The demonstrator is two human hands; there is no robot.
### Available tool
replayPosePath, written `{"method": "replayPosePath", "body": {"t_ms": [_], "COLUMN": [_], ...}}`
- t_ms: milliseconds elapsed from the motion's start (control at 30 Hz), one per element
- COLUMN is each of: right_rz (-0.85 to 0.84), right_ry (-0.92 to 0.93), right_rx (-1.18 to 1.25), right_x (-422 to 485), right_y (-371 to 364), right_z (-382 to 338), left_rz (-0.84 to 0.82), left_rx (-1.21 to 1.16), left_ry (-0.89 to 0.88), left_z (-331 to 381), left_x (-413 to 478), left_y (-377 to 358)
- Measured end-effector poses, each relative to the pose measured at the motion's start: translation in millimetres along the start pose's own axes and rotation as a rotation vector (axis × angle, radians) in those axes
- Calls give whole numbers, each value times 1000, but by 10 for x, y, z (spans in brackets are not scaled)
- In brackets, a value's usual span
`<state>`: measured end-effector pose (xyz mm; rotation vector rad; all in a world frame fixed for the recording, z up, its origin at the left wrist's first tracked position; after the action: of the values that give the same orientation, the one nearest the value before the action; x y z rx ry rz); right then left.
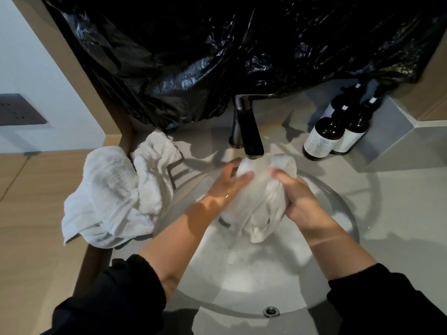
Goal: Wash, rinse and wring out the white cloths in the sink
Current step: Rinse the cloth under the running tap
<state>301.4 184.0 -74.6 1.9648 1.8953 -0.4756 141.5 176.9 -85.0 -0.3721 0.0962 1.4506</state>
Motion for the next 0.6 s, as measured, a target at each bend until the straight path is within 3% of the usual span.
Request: {"method": "replayPosePath", "body": {"t_ms": [100, 200, 267, 367, 500, 600], "right_rz": [-154, -373, -349, -239, -390, -413], "right_ry": [48, 91, 72, -29, -38, -34], "right_rx": [93, 127, -30, -492, -583, -593], "right_x": [-104, -198, -119, 2, 52, 82], "right_y": [-7, -124, -208, -267, -291, -291], "right_z": [-38, -59, -13, 44, 84, 113], "left_rz": [-171, -71, -46, -71, 150, 362], "left_rx": [-79, -58, -70, -210, -339, -100], "left_ry": [-119, -136, -158, -150, -18, 18], "left_z": [-99, -82, -74, -134, -293, -240], "left_x": [-133, -109, -110, -200, -256, -278], "left_y": [-116, -148, -159, -70, 275, 501]}}
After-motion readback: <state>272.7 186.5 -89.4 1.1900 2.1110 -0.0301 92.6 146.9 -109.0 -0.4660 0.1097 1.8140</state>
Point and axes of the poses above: each hand's wrist, its own x-axis towards the middle knuckle, its own y-axis out of the back of the hand, z = x × y, the point moved 4 cm from there along x, towards the middle knuckle, and after that the axes turned 14 degrees about -x, right-handed, at the moved point
